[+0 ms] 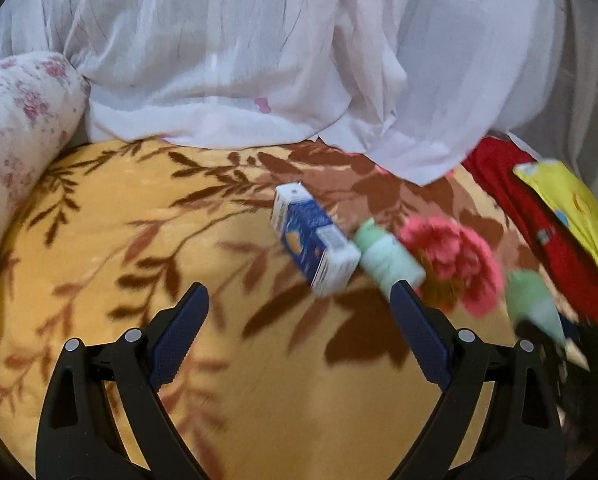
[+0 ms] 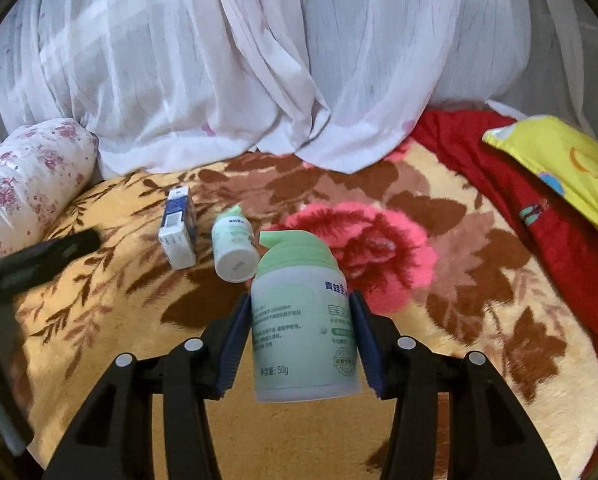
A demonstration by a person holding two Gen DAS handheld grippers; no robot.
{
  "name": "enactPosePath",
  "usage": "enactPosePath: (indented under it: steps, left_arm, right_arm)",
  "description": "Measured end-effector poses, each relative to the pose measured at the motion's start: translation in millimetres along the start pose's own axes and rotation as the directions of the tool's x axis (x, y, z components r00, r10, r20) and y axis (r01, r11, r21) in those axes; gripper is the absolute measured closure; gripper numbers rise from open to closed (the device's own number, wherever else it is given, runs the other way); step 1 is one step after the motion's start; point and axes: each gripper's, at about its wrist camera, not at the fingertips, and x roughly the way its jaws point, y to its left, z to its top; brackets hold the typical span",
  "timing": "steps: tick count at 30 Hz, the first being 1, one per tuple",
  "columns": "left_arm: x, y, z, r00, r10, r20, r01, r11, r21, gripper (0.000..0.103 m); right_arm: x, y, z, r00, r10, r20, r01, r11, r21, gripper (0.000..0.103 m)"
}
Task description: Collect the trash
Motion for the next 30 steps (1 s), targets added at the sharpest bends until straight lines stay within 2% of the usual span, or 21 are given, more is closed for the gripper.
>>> enactPosePath:
  steps: [9,14,15,16,17,18,24,30]
  left_arm:
    - [79.6,1.7,43.0,0.994,0.080,-0.069,-0.087,0.991,-0.105,0.013]
    - [119.0,7.7,47.0,0.982,0.140,-0.125,-0.156,0.979,-0.129,0.015]
    - [123.7,10.4,44.6,0.981,0.142,-0.135,-0.160,0.978,-0.136,0.037]
    - [126.6,14.1,40.4,0.985,0.100,-0.140,-0.121,0.982,-0.147,0.051]
    - [126.6,16.7,37.7,0.988,0.067,-0.142,-0.089,0.984,-0.154,0.067]
    - [124.7,17.1,35.5,0.986,0.081,-0.145,-0.102,0.984,-0.147,0.071]
    - [83.1,18.5,21.4,0.992,0.077,-0.104,-0.086,0.992,-0.089,0.072]
    - [7.7,25.1,-6.6,0.994,0.094,-0.056,-0.095,0.995,-0.008,0.072]
  right_arm:
    - [-10.8,0.7,-0.4,0.999,0.025,0.047,-0.024,1.000,-0.020,0.054]
    - [-13.5,4.1,0.5,0.998,0.038,0.056,-0.037,0.999,-0.028,0.054]
    - [-13.8,6.0,0.4,0.998,0.037,0.058,-0.035,0.999,-0.036,0.054]
    - [-13.8,6.7,0.4,0.998,0.037,0.058,-0.035,0.999,-0.042,0.054]
    - [-14.0,8.4,0.1,0.998,0.036,0.057,-0.034,0.998,-0.049,0.054]
    - [-14.0,9.6,-0.6,0.998,0.037,0.056,-0.034,0.998,-0.053,0.054]
    - [-17.7,17.7,-2.5,0.997,0.051,0.052,-0.048,0.997,-0.064,0.054]
    - [-34.2,36.4,-7.5,0.995,0.077,0.060,-0.072,0.994,-0.086,0.054]
